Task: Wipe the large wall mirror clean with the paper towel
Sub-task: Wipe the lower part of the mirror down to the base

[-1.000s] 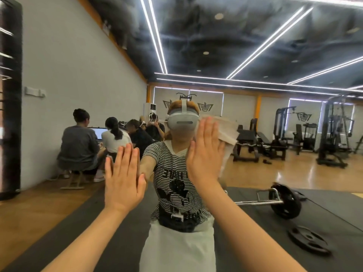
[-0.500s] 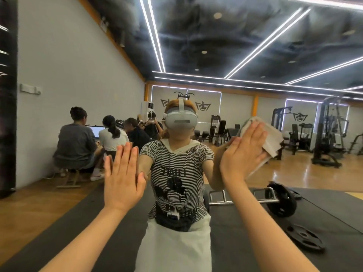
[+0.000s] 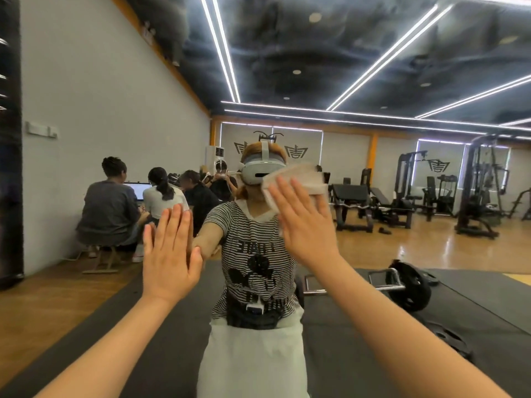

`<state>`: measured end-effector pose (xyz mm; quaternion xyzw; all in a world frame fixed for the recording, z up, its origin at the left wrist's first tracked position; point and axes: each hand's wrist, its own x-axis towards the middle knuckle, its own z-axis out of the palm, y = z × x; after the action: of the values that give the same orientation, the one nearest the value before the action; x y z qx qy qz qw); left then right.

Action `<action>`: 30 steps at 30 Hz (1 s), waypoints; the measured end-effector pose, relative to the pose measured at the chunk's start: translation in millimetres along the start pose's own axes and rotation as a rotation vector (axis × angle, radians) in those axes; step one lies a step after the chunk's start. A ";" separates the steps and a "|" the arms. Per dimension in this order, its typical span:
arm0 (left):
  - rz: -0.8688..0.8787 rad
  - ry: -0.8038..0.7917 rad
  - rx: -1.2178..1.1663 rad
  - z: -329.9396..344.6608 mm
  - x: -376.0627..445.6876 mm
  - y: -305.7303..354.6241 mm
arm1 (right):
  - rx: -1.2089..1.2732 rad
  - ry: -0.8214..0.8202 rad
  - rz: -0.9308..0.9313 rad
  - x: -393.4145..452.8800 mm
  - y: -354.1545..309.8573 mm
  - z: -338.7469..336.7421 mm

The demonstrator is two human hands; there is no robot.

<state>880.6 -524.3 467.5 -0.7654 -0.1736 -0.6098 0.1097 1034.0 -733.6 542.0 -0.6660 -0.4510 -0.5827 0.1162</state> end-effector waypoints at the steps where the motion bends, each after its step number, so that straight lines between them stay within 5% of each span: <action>1: -0.003 -0.001 -0.001 -0.2 -0.2 -0.1 | 0.005 0.010 0.078 -9.3 16.8 -3.3; 6: -0.004 -0.007 0.010 0.0 -0.5 -0.8 | 0.037 0.047 0.431 -41.8 65.9 -17.2; 11: 0.001 0.014 0.026 1.1 -0.6 -0.8 | 0.145 0.181 0.692 -10.0 8.5 -1.7; 18: 0.015 0.005 0.041 1.6 -2.7 -2.9 | 0.072 0.031 0.253 34.1 -87.1 14.0; 23: 0.012 0.004 0.033 0.6 -0.9 -1.3 | 0.003 0.071 -0.061 28.3 -52.1 16.5; 30: 0.002 -0.009 0.040 -0.4 -1.4 0.5 | 0.010 0.138 -0.026 23.6 -58.8 21.9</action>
<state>880.2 -525.0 466.3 -0.7660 -0.1854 -0.6028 0.1247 1003.4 -674.4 534.6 -0.6177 -0.4534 -0.6265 0.1430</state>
